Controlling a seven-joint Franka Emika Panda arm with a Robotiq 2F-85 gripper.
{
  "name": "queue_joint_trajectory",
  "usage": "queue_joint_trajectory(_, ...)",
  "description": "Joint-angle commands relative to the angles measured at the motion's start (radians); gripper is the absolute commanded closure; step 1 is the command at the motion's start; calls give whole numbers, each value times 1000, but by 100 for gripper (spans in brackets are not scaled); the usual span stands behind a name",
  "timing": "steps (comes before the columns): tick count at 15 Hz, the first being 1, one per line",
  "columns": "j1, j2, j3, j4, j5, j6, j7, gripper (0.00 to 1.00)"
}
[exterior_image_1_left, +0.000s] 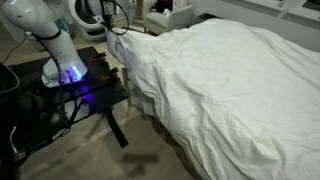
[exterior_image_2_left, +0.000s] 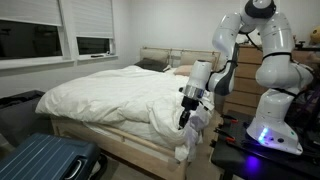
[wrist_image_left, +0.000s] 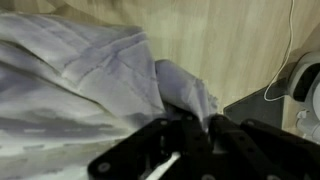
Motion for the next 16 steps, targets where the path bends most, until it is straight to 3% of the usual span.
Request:
queue_joint_trajectory(1,-216,112,273,48,177,-198,-188,57)
queue_joint_trajectory(2,-274,137,351,74,232,-284,-232,49)
queue_joint_trajectory(3,-299,108,406,96,367,-327,-327,43)
queue_joint_trajectory(8,-468,55,686,298,811,-624,-610,2)
queue_joint_trajectory(11,-512,0,761,429,940,-799,-682,0)
queue_joint_trajectory(16,-546,-63,790,540,953,-969,-722,0)
